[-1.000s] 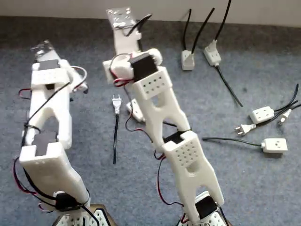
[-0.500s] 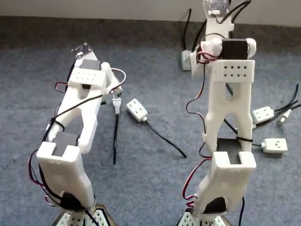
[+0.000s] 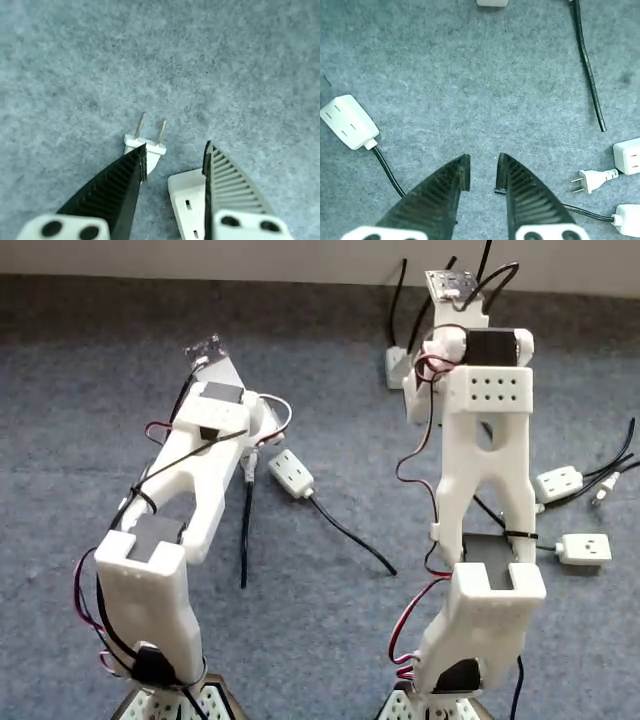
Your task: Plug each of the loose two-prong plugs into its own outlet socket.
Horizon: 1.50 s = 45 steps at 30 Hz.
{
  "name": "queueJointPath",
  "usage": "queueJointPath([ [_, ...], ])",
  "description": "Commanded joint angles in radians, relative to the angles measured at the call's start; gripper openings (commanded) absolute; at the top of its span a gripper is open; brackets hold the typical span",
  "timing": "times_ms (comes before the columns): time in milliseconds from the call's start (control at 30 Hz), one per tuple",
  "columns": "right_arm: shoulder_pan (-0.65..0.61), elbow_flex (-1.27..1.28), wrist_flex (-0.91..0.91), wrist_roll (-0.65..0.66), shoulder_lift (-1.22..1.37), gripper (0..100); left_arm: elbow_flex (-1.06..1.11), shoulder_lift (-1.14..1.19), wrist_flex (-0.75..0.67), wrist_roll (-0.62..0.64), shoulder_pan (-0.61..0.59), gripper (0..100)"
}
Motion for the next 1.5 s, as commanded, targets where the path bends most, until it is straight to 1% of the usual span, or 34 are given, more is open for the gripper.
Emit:
queueJointPath([
  [0,0.01,0.018,-0.008,0.006,-0.053,9.9,-0.051,0.013,-0.02,-0.057,-0.002,20],
  [100,0.002,0.028,-0.01,0.006,-0.054,9.9,-0.064,0.03,-0.017,-0.063,-0.004,20],
  [367,-0.002,0.033,-0.016,0.006,-0.054,9.9,-0.074,0.027,0.095,-0.066,-0.047,20],
  [567,-0.005,0.033,-0.016,0.006,-0.053,9.9,-0.074,0.03,0.109,-0.12,-0.076,20],
  [867,-0.007,0.033,-0.016,0.006,-0.051,9.9,-0.077,0.027,0.104,-0.12,-0.084,20],
  [967,-0.007,0.033,-0.016,0.006,-0.051,9.9,-0.147,0.027,0.12,-0.117,-0.065,20],
  [1133,-0.007,0.074,-0.039,0.006,-0.053,9.9,-0.266,0.033,0.27,-0.118,-0.018,20],
  [1267,-0.007,0.151,-0.105,0.006,-0.053,9.9,-0.282,0.035,0.338,-0.124,-0.016,20],
  [1400,-0.007,0.183,-0.128,0.006,-0.054,9.9,-0.278,0.038,0.342,-0.227,-0.053,20],
  [1467,-0.007,0.183,-0.128,0.006,-0.054,9.9,-0.277,0.039,0.342,-0.247,-0.071,20],
])
